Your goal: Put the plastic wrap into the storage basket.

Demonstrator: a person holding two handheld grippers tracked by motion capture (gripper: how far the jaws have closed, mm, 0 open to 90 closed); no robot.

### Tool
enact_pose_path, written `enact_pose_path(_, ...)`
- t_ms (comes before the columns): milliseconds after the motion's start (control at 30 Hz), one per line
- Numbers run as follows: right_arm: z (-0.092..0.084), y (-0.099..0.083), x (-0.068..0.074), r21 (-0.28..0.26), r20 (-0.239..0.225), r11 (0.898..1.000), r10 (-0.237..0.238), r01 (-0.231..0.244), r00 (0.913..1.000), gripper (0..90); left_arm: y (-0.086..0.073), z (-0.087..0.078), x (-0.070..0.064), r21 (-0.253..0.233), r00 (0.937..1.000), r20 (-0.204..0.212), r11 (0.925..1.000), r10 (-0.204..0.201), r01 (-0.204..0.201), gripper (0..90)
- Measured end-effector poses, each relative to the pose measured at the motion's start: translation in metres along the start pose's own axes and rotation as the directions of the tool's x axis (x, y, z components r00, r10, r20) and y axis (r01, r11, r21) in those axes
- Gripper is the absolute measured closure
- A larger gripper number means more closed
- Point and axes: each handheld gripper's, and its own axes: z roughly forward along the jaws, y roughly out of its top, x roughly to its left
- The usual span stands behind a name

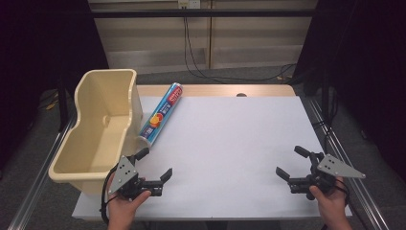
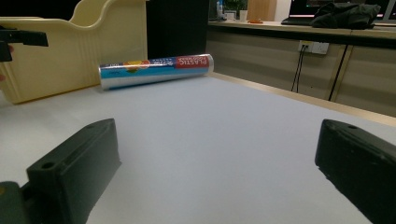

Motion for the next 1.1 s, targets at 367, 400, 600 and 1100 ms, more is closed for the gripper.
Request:
enact_pose_path(367,0.001,-0.001,0.001,0.014,-0.01,1.0,-0.013,0.013,0.9999,0.0,0.007,0.023,-0.002,0.016,1.0,0.003,0.9999,0.0,-0.001,0.0)
enact_pose_path(400,0.001,-0.001,0.001,0.013,-0.012,1.0,-0.013,0.013,0.9999,0.0,0.008,0.025,-0.002,0.015,1.0,0.003,0.9999,-0.001,0.001,0.0)
enact_pose_path(600,0.002,-0.002,0.0,0.02,-0.01,1.0,-0.023,0.023,0.9997,0.0,0.011,0.036,0.002,0.024,0.9998,-0.011,0.9996,-0.015,0.015,0.1)
enact_pose_path(1100,0.001,-0.003,0.002,0.029,-0.024,0.999,-0.02,0.02,0.9995,0.0,0.014,0.074,0.023,0.072,0.9956,-0.086,0.9965,-0.036,0.042,2.7)
